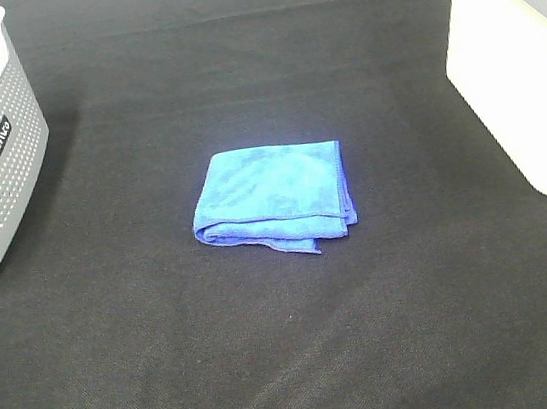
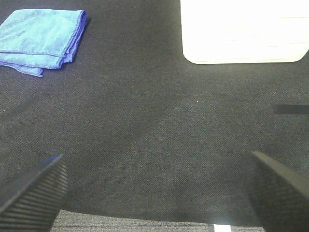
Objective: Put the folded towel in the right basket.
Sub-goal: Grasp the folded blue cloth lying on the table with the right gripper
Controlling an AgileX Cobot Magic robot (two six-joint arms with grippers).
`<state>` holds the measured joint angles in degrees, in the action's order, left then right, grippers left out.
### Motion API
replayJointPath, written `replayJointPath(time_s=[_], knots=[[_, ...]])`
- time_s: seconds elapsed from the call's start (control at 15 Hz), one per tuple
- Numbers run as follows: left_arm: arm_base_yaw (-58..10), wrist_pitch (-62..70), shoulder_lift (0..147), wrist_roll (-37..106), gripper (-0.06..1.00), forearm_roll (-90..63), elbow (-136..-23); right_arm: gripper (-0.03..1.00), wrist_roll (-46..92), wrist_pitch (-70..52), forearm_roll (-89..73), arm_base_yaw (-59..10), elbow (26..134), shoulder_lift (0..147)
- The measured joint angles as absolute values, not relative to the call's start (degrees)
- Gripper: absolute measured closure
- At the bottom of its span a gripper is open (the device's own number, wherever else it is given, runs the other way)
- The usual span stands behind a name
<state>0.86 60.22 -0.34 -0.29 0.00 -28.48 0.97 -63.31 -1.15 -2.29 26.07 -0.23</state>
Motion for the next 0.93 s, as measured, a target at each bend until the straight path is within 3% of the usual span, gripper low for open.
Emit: replayJointPath(time_s=[0.93], knots=[[0.86, 60.22, -0.34, -0.29, -0.04, 0.00, -28.48, 0.00, 0.97, -63.31, -1.15, -2.29, 26.07, -0.23]])
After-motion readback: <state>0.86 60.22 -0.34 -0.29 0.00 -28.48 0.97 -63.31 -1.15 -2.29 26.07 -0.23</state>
